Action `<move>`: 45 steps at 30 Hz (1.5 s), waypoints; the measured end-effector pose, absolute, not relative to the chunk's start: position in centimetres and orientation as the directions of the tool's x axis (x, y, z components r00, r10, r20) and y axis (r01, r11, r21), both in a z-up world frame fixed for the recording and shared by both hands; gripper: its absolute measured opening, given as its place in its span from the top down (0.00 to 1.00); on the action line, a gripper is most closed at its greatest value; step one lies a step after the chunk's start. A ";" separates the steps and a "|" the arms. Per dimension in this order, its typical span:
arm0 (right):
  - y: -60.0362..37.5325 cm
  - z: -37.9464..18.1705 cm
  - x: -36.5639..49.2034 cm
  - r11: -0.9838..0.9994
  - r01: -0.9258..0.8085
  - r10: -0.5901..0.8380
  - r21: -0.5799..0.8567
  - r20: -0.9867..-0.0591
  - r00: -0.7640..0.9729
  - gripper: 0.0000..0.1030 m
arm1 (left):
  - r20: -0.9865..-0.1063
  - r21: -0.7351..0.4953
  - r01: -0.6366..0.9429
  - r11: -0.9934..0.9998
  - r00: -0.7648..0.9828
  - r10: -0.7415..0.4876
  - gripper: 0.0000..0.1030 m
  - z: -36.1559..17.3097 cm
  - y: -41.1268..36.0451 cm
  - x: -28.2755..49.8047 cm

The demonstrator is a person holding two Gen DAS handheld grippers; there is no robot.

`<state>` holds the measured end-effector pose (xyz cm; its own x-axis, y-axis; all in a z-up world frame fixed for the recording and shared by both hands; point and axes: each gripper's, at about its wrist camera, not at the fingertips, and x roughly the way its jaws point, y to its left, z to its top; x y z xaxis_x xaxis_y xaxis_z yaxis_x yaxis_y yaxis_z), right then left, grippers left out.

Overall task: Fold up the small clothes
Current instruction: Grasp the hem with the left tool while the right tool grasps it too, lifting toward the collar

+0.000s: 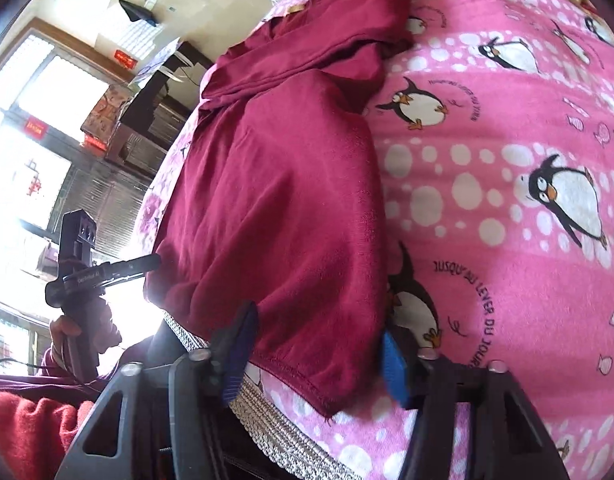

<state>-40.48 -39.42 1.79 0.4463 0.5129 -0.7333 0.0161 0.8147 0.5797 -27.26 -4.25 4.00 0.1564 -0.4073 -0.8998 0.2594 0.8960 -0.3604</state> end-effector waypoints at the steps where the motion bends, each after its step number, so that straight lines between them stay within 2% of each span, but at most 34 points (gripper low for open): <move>1: -39.5 1.4 -40.5 0.810 0.025 0.515 0.586 -0.731 0.447 0.71 | -0.904 -0.346 0.264 0.900 0.163 -0.396 0.52 4.0 -4.5 -27.3; 2: -39.6 1.3 -40.4 0.809 0.031 0.513 0.587 -0.730 0.451 0.78 | -0.907 -0.334 0.264 0.905 0.172 -0.385 0.71 3.9 -4.6 -27.3; 3: -39.7 1.3 -40.4 0.805 0.036 0.515 0.593 -0.726 0.456 0.87 | -0.904 -0.339 0.261 0.904 0.177 -0.390 0.80 3.8 -4.4 -27.2; 4: -39.9 1.4 -40.5 0.792 0.036 0.528 0.609 -0.714 0.459 0.91 | -0.895 -0.362 0.254 0.897 0.172 -0.411 0.88 3.8 -4.1 -27.0; 5: -39.9 1.7 -40.6 0.780 0.030 0.544 0.625 -0.701 0.461 0.92 | -0.886 -0.390 0.247 0.887 0.162 -0.434 0.90 3.8 -3.8 -26.9; 9: -38.6 3.8 -41.0 0.764 -0.045 0.592 0.644 -0.671 0.447 0.92 | -0.853 -0.441 0.279 0.853 0.167 -0.495 0.91 5.7 -2.8 -26.4; 13: -37.0 5.7 -41.4 0.728 -0.110 0.649 0.676 -0.629 0.428 0.92 | -0.843 -0.422 0.298 0.856 0.219 -0.491 0.91 7.9 -0.9 -26.4; 21: -36.0 1.4 -40.3 0.706 -0.024 0.672 0.708 -0.659 0.338 0.92 | -0.849 -0.465 0.212 0.860 0.168 -0.501 0.92 5.5 0.9 -26.1; 27: -38.2 4.9 -38.4 0.626 -0.081 0.727 0.775 -0.544 0.418 0.93 | -0.798 -0.496 0.275 0.824 0.228 -0.557 0.92 9.9 0.6 -24.2; 31: -40.4 7.8 -34.9 0.599 -0.112 0.718 0.793 -0.469 0.515 0.93 | -0.748 -0.509 0.321 0.798 0.294 -0.595 0.92 13.3 -0.7 -20.7; 35: -42.6 10.3 -30.3 0.629 -0.135 0.667 0.765 -0.442 0.601 0.93 | -0.698 -0.503 0.370 0.781 0.359 -0.619 0.92 16.1 -3.2 -15.6; 40: -46.3 11.8 -24.4 0.636 -0.102 0.606 0.765 -0.413 0.680 0.93 | -0.676 -0.502 0.381 0.776 0.386 -0.627 0.92 17.0 -7.0 -8.6; 45: -49.1 12.6 -19.5 0.661 -0.055 0.547 0.749 -0.430 0.718 0.93 | -0.691 -0.461 0.360 0.811 0.429 -0.582 0.92 17.2 -10.4 -2.7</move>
